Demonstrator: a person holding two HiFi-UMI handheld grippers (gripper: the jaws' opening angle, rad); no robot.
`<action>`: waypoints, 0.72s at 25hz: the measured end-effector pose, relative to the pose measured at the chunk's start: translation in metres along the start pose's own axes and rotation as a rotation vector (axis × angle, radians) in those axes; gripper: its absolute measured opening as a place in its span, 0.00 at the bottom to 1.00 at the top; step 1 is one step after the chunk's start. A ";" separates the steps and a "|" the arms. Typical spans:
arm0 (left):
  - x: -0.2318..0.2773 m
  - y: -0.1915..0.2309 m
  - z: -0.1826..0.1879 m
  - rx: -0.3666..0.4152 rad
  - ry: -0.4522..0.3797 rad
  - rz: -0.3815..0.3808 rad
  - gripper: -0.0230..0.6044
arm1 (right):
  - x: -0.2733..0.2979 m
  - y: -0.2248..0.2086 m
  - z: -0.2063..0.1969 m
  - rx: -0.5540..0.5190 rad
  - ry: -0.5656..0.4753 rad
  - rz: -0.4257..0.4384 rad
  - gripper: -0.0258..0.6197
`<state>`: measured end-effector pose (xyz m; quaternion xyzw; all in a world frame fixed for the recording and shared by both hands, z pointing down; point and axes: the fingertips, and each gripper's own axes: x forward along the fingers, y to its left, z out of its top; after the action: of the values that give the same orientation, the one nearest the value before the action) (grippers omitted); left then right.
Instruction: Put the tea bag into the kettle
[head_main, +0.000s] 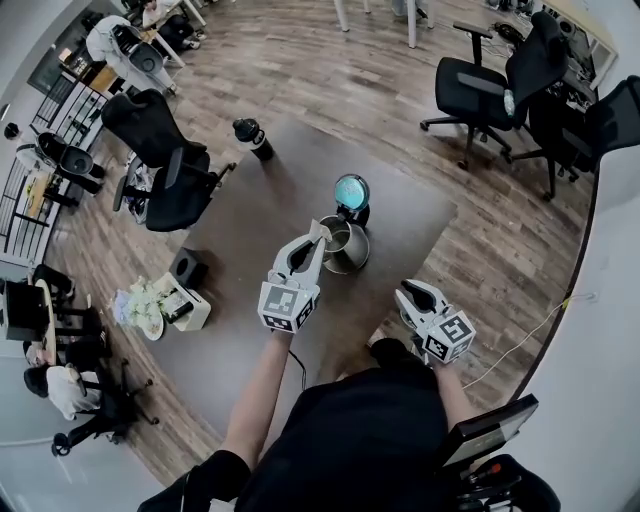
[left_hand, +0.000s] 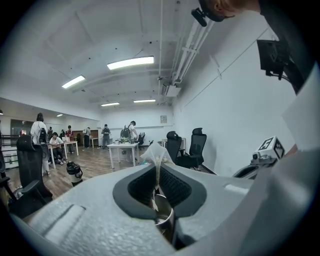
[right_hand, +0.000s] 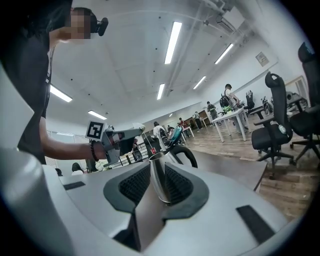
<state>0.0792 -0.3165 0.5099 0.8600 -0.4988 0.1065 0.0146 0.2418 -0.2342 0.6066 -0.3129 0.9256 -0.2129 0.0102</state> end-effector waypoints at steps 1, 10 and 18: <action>0.004 0.001 -0.004 -0.003 0.012 -0.001 0.07 | -0.001 -0.002 0.000 0.004 -0.003 -0.008 0.18; 0.025 0.007 -0.052 -0.037 0.135 -0.006 0.07 | -0.001 -0.015 0.000 0.014 -0.028 -0.041 0.18; 0.034 0.012 -0.080 -0.058 0.257 -0.009 0.07 | -0.002 -0.018 -0.002 0.030 -0.027 -0.052 0.18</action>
<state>0.0718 -0.3406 0.5940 0.8406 -0.4920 0.2014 0.1038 0.2534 -0.2456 0.6158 -0.3396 0.9136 -0.2225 0.0220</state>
